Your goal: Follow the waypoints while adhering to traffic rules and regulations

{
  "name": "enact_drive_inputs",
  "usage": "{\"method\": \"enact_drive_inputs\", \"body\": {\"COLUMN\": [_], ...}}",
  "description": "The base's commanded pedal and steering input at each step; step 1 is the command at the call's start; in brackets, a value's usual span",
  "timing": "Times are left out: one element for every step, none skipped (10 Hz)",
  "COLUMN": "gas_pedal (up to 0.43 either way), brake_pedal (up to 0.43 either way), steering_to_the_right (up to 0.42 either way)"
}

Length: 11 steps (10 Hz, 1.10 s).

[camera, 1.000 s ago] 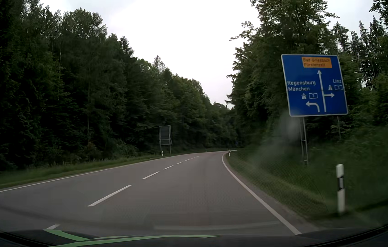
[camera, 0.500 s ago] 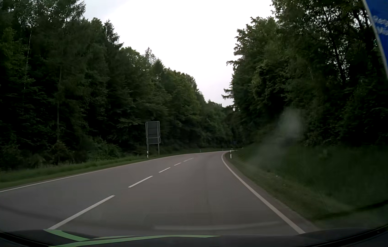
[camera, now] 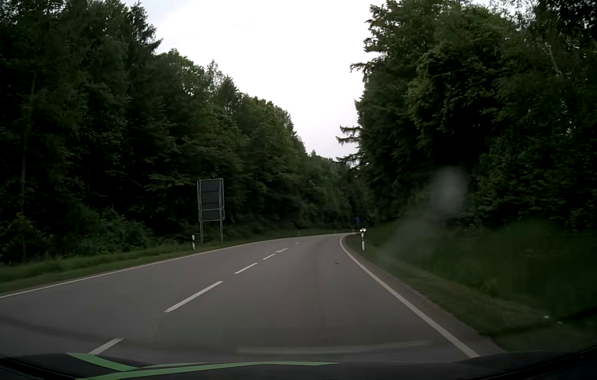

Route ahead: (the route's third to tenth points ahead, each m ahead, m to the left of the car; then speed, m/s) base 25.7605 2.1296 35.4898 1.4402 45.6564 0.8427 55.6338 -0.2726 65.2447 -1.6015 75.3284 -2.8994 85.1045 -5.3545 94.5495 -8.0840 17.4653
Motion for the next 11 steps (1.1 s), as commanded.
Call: {"method": "enact_drive_inputs", "body": {"gas_pedal": [0.157,0.157,0.157,0.157,0.157,0.157,0.157,0.157,0.157,0.15,0.15], "brake_pedal": [0.0,0.0,0.0,0.0,0.0,0.0,0.0,0.0,0.0,0.0,0.0], "steering_to_the_right": [0.013,0.013,0.013,0.013,0.012,0.013,0.013,0.013,0.013,0.013,0.013]}}
